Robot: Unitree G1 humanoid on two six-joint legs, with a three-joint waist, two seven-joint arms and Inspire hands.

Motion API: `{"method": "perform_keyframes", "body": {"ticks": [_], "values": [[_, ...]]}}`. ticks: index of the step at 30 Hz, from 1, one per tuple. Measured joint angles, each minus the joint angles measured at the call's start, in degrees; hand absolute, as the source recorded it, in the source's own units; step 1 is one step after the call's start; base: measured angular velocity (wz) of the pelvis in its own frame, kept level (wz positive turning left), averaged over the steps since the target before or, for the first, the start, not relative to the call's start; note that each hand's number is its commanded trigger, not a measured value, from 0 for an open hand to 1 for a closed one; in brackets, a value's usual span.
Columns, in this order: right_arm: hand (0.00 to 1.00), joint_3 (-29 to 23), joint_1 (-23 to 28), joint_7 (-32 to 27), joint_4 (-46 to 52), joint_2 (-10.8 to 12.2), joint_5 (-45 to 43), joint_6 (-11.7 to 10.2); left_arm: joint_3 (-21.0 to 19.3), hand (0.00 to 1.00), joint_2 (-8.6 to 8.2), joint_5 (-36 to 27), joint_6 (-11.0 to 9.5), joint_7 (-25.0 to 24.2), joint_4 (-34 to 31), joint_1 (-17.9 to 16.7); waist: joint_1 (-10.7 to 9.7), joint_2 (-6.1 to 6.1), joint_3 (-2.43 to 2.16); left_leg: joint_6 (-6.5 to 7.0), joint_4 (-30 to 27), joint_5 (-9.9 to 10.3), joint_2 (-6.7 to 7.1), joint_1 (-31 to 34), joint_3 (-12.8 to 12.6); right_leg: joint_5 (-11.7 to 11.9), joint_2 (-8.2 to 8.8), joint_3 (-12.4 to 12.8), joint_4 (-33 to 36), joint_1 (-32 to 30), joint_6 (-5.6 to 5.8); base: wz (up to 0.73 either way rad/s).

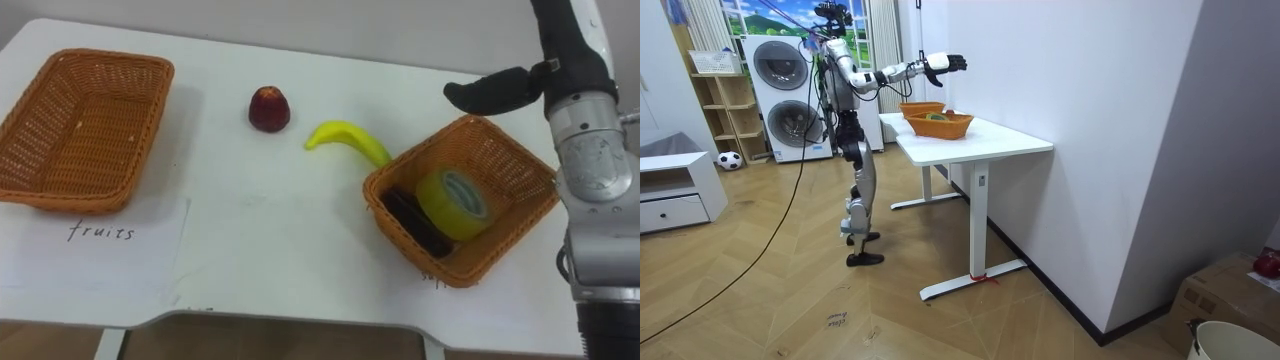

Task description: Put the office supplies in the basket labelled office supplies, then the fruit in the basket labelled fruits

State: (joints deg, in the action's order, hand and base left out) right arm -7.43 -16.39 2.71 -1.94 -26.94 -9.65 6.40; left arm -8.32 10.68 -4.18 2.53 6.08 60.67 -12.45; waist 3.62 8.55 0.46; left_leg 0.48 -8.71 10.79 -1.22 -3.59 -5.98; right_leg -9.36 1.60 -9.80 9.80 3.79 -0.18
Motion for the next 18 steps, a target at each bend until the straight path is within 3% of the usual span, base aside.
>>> {"method": "perform_keyframes", "body": {"ticks": [7, 18], "values": [[0.0, 1.8, -2.4, 2.5, 0.0, 0.0, 1.5, 1.3, -0.5, 0.0, 0.12, 0.0, 0.7, 0.0, -0.2, -0.6, 0.8, 1.06, -0.44, 0.0, -0.1, 0.0, 0.05, 0.4, 0.2, 0.0, 0.16, -1.3, 0.0, -0.1, 0.0, 0.04], [0.0, 4.2, -3.2, 7.3, -4.5, 0.0, 7.2, 1.4, -0.9, 0.0, 0.24, 2.6, 1.3, 0.0, -0.4, -1.1, 3.4, 1.2, -0.14, 0.01, -0.8, 0.0, 0.22, 1.1, 2.1, 0.0, 0.42, -3.1, -0.1, 0.2, 0.01, 0.08]]}}
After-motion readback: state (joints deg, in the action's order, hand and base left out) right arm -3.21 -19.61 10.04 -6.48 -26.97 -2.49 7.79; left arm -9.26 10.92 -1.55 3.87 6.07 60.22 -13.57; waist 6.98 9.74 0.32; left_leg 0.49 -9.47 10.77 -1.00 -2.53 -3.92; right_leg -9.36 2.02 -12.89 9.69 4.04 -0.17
